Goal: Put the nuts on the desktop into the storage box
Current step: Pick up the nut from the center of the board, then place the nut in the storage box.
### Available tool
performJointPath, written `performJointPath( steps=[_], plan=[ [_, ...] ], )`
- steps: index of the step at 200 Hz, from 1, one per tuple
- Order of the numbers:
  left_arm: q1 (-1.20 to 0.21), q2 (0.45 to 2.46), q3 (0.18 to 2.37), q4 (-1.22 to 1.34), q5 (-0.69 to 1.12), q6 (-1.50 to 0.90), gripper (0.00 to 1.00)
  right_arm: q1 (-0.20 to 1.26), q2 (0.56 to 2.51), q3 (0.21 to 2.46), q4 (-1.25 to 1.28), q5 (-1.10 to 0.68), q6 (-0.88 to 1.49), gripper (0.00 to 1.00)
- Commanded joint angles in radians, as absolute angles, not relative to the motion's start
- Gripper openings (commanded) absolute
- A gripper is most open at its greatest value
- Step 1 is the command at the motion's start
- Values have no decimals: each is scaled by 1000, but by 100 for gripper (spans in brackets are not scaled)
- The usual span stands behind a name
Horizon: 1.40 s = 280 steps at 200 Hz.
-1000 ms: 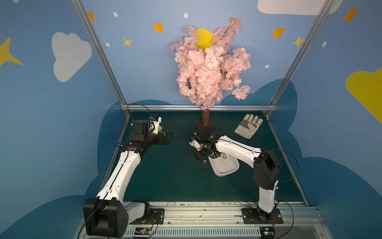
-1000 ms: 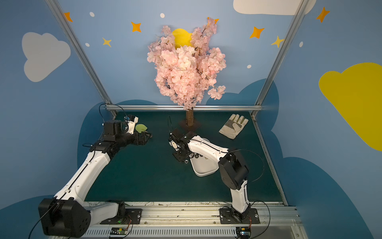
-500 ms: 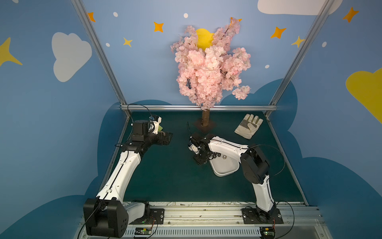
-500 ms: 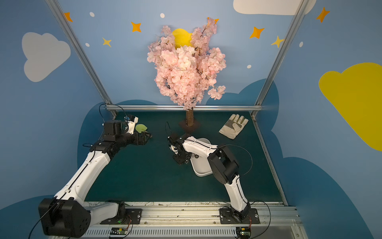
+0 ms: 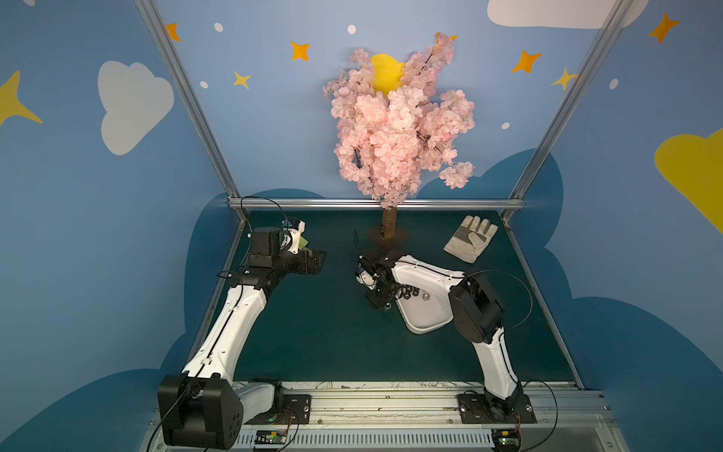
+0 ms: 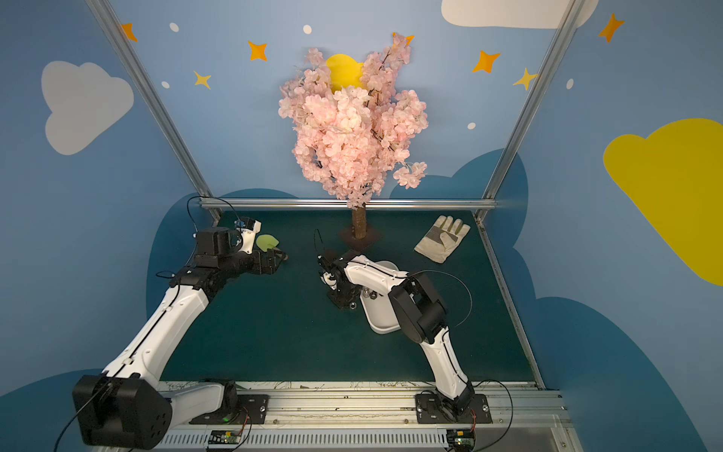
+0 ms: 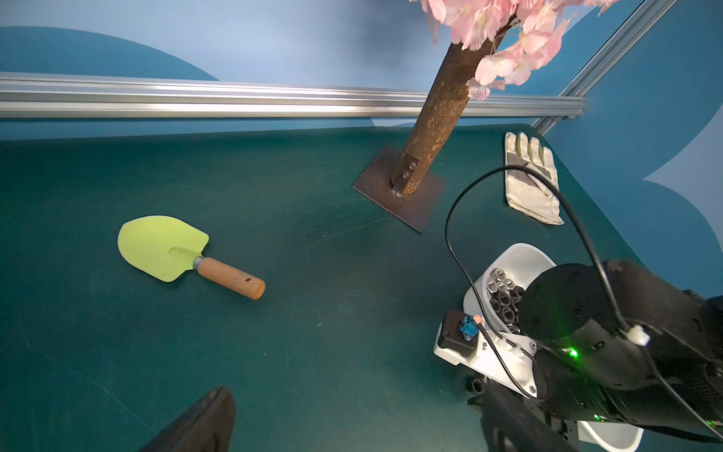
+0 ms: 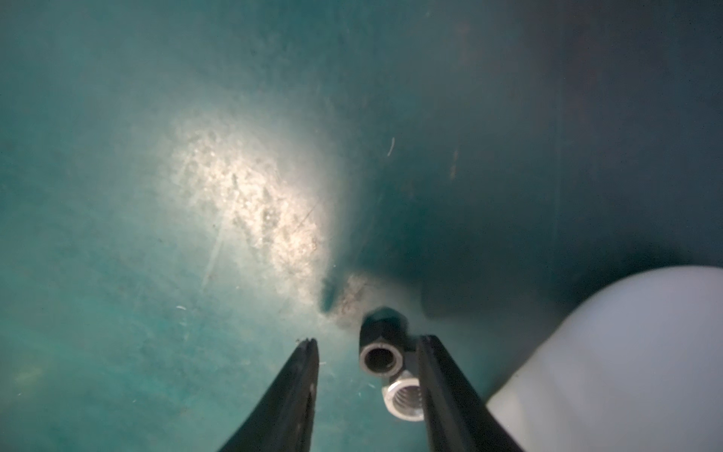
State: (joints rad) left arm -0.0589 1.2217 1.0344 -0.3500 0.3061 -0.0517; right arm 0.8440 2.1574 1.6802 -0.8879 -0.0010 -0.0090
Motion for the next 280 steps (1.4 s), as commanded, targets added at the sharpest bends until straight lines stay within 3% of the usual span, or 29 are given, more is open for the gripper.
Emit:
performJointPath(
  steps=[1,43,74,100,142,182,227,280],
  plan=[
    [-54,1210,1025,-338,307,-44,100,834,2163,1650,-935,-10,-18,45],
    [-54,1209,1023,-337,308,-44,100,845,2165,1634,-927,-8,-16,40],
    [-54,1209,1025,-337,310,-45,100,854,2150,1633,-907,6,-7,26],
    [-54,1201,1019,-337,293,-40,100,853,2101,1634,-873,23,3,21],
    [-55,1209,1022,-334,305,-46,100,819,1938,1606,-821,24,48,19],
    [-54,1206,1020,-331,305,-46,100,686,1802,1505,-818,-6,96,19],
    [-54,1198,1022,-331,308,-48,100,581,1760,1340,-859,17,104,18],
    [-54,1198,1020,-332,297,-44,100,554,1820,1278,-853,-20,111,18]
  ],
)
